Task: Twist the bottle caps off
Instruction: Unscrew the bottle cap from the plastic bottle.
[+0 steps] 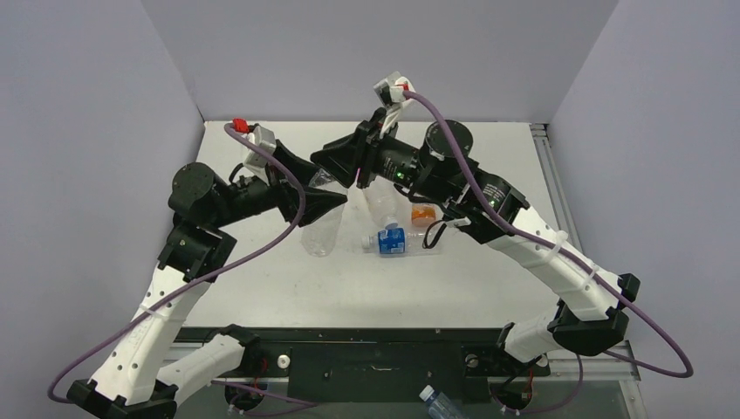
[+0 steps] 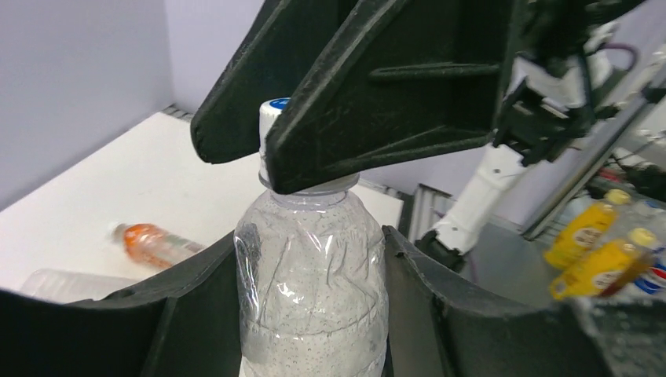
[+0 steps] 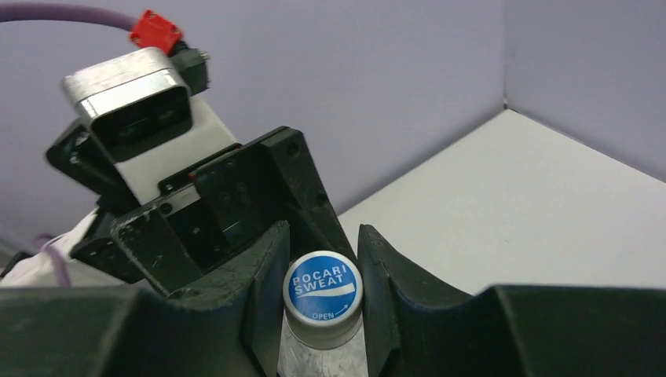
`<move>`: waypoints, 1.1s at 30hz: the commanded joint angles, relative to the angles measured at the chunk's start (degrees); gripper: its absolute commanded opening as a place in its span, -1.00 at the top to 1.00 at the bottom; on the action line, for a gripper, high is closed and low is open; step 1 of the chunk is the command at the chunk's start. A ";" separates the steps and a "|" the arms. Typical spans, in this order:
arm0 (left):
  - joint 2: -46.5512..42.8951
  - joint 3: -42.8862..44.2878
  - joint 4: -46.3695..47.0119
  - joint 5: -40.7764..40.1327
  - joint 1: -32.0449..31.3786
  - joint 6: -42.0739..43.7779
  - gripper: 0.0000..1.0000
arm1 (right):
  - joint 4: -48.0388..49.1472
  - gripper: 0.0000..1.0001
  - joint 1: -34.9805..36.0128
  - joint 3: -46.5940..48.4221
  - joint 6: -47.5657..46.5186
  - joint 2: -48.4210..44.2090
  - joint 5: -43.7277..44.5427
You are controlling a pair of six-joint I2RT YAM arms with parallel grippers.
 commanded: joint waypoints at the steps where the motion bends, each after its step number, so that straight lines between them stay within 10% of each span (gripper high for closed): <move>1: 0.07 3.80 9.83 12.99 -0.94 -11.21 1.00 | 14.90 1.00 -2.68 -2.74 4.72 -2.73 -20.14; 8: -0.18 4.71 11.63 13.88 -0.95 -13.52 1.00 | 10.69 1.00 -2.61 -0.61 0.71 -3.02 -19.61; 13: -1.16 4.38 4.45 6.51 -0.94 -2.53 1.00 | 4.29 -0.47 -0.81 -1.33 -3.45 -5.61 3.74; 15: -1.53 4.14 0.15 -1.20 -0.94 2.59 1.00 | 1.85 -0.57 0.91 -0.39 -4.63 -5.56 11.82; 20: -2.29 2.45 -2.18 -11.48 -1.01 11.16 1.00 | -3.09 -0.64 5.17 1.95 -4.19 -4.60 26.75; 33: -2.56 0.89 -2.58 -15.71 -1.03 11.63 1.00 | -2.70 -0.33 6.62 6.77 -3.66 -0.05 20.40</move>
